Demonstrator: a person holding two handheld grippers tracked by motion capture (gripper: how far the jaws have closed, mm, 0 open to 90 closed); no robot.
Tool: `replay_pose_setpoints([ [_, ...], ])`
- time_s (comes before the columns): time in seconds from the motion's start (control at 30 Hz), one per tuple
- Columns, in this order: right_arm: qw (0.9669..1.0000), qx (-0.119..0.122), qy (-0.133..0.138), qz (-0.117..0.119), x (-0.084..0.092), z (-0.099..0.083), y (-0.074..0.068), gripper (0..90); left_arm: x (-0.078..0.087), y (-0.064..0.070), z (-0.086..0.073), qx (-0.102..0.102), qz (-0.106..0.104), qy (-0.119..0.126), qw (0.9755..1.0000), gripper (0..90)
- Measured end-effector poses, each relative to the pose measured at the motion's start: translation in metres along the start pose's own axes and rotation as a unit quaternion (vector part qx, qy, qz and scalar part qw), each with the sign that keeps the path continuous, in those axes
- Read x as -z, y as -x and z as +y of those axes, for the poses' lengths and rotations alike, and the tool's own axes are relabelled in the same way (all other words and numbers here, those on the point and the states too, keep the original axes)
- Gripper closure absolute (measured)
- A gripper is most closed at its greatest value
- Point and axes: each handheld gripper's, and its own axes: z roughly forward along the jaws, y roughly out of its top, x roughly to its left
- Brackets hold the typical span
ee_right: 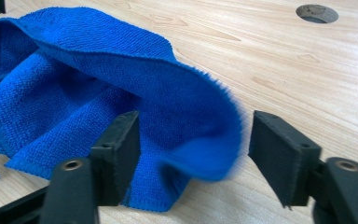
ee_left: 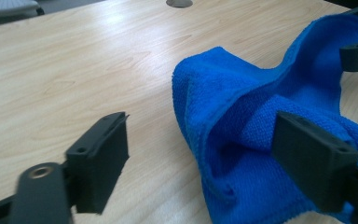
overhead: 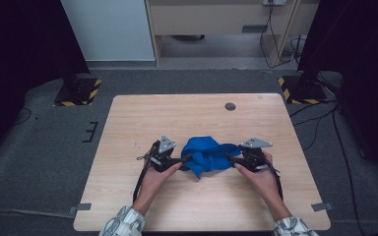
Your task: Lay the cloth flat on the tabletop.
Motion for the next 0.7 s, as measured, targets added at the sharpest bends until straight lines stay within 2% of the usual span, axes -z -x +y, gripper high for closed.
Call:
replay_pose_setpoints([
  [0.17,1.0000,0.005,0.001,0.001,0.000,0.000,-0.002,31.5,0.004,0.000,-0.004,-0.003,0.004,-0.005,1.0000,14.8],
  [0.23,1.0000,0.005,0.000,-0.001,0.000,0.000,-0.001,34.1,0.002,0.001,-0.007,-0.005,0.008,-0.010,0.9999,15.1],
  [0.33,1.0000,0.003,0.003,-0.004,0.001,-0.002,0.000,40.1,-0.001,0.001,-0.010,-0.010,0.018,-0.018,0.9996,16.7],
  [0.43,1.0000,0.002,0.005,-0.006,0.005,-0.004,0.000,51.0,-0.006,0.000,-0.014,-0.005,0.014,-0.024,0.9996,21.1],
  [0.5,0.9999,0.006,0.006,-0.007,0.006,-0.005,0.000,57.8,-0.010,-0.001,-0.016,-0.003,0.021,-0.031,0.9993,27.0],
  [0.57,0.9999,0.004,0.005,-0.010,0.007,-0.005,0.001,64.4,-0.012,-0.001,-0.017,0.007,0.016,-0.032,0.9993,34.2],
  [0.7,0.9999,0.007,0.010,-0.010,0.008,-0.006,0.002,76.1,-0.013,0.003,-0.018,-0.010,0.026,-0.036,0.9990,46.0],
])
